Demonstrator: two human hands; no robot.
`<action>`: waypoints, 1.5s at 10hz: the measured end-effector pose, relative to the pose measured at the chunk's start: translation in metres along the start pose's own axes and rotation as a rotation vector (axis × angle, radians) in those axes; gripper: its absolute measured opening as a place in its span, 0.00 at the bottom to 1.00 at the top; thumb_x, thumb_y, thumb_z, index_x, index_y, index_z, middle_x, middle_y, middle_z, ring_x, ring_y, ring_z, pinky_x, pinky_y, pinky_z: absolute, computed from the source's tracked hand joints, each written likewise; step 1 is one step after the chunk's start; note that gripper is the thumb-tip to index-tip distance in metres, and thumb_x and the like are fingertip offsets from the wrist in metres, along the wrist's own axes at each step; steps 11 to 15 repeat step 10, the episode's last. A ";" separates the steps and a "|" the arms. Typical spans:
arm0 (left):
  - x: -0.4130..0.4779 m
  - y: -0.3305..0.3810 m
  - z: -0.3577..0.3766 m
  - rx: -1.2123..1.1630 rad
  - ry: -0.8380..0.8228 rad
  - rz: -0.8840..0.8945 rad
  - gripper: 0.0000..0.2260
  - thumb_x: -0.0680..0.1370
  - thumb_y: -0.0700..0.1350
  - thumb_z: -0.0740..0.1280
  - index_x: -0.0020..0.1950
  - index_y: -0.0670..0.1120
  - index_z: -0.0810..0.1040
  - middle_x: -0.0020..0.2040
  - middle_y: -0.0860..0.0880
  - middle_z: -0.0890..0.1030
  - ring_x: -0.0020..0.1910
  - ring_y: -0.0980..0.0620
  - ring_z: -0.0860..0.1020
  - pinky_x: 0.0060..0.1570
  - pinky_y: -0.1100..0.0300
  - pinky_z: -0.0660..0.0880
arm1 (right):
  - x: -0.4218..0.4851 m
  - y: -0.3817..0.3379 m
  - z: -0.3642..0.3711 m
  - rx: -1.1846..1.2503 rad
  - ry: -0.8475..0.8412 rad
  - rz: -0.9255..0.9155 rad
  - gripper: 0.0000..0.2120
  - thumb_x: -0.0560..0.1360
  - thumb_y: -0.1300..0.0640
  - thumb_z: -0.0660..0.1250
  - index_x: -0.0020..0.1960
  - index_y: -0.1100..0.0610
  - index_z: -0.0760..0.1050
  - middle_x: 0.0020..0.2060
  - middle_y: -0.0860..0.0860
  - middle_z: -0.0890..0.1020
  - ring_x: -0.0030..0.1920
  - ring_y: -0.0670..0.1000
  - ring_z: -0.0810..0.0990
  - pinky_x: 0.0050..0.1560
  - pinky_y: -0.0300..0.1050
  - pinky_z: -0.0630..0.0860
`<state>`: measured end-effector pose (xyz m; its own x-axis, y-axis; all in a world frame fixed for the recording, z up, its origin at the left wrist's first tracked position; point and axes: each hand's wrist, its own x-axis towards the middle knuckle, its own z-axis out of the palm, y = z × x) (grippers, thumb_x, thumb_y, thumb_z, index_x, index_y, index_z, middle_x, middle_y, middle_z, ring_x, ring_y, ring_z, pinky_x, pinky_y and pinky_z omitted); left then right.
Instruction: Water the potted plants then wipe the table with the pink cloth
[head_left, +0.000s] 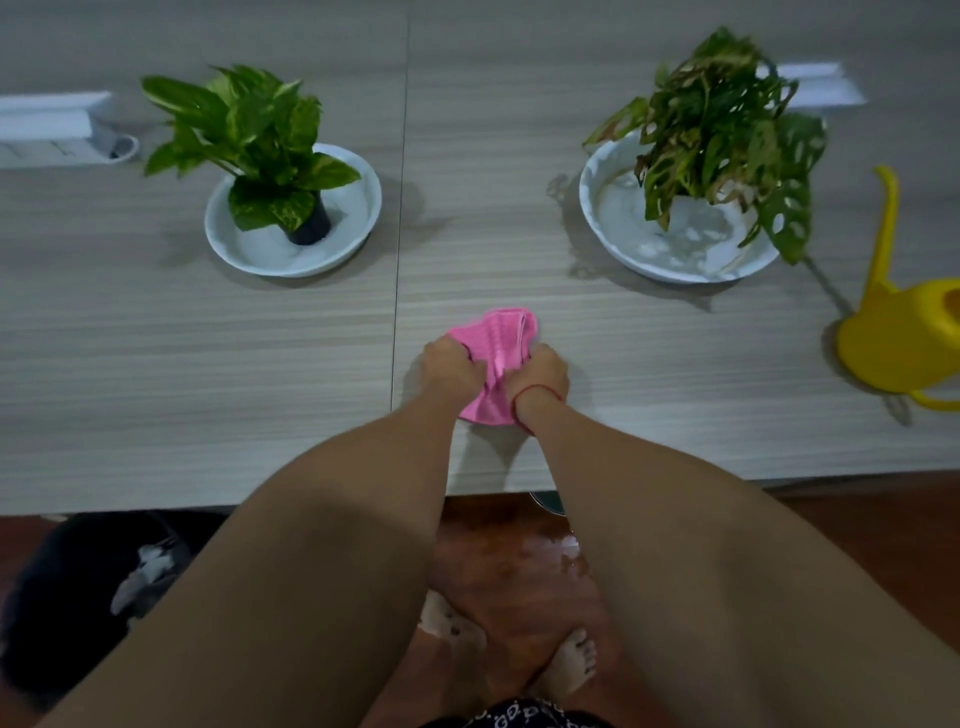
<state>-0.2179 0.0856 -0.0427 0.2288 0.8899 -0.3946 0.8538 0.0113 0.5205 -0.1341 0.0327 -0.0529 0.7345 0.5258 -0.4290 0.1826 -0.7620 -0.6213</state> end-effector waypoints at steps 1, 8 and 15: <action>-0.003 -0.004 0.001 -0.057 0.004 0.002 0.11 0.80 0.41 0.65 0.37 0.41 0.78 0.29 0.50 0.71 0.33 0.51 0.73 0.35 0.61 0.72 | -0.003 -0.003 -0.001 -0.007 -0.081 -0.015 0.11 0.74 0.56 0.70 0.54 0.61 0.80 0.53 0.60 0.82 0.55 0.62 0.81 0.58 0.52 0.78; 0.001 -0.169 -0.109 0.047 0.260 -0.238 0.18 0.79 0.47 0.65 0.65 0.39 0.71 0.57 0.40 0.79 0.54 0.40 0.80 0.55 0.44 0.79 | -0.105 -0.070 0.116 -0.079 -0.284 -0.198 0.12 0.77 0.54 0.65 0.56 0.60 0.76 0.53 0.56 0.79 0.54 0.57 0.79 0.55 0.53 0.78; -0.017 -0.110 -0.100 0.101 0.257 -0.120 0.29 0.81 0.55 0.60 0.76 0.40 0.61 0.71 0.37 0.70 0.69 0.37 0.71 0.68 0.42 0.69 | -0.075 -0.066 0.035 -0.313 -0.152 -0.435 0.27 0.78 0.49 0.59 0.75 0.57 0.60 0.76 0.56 0.58 0.74 0.57 0.60 0.73 0.56 0.57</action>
